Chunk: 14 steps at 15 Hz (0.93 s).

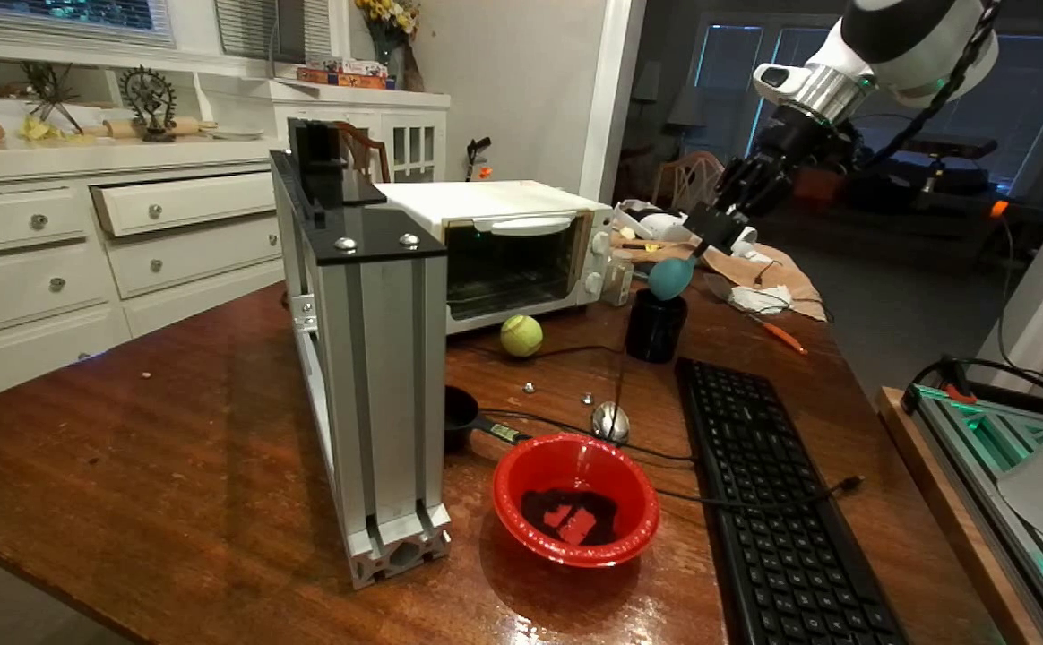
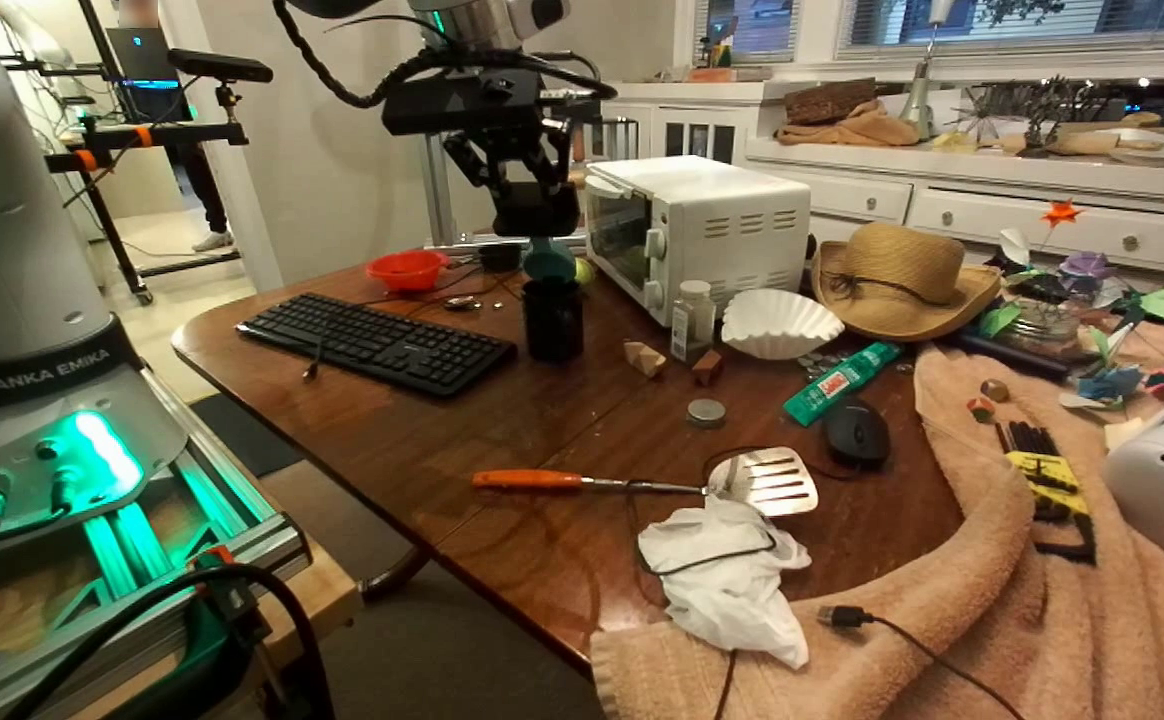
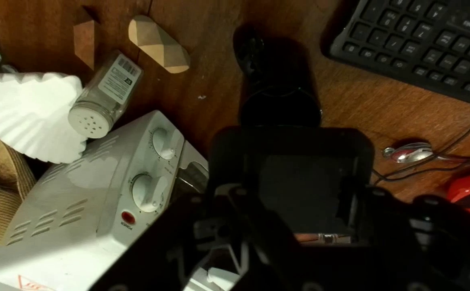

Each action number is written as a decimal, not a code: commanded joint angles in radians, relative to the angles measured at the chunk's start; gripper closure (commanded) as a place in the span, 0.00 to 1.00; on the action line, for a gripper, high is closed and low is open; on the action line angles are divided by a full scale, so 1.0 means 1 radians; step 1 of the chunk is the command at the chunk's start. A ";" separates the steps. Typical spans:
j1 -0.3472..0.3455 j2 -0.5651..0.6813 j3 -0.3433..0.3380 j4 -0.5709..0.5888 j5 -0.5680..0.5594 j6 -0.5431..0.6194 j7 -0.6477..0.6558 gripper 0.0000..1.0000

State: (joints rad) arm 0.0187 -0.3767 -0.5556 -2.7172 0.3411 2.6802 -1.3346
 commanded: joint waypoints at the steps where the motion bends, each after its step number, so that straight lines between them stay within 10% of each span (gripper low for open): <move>1: 0.033 -0.024 -0.074 0.003 0.052 -0.032 -0.092 0.77; 14: 0.160 -0.113 -0.247 -0.020 0.188 -0.021 -0.316 0.77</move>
State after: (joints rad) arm 0.1327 -0.4119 -0.7446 -2.7171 0.4558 2.6609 -1.5713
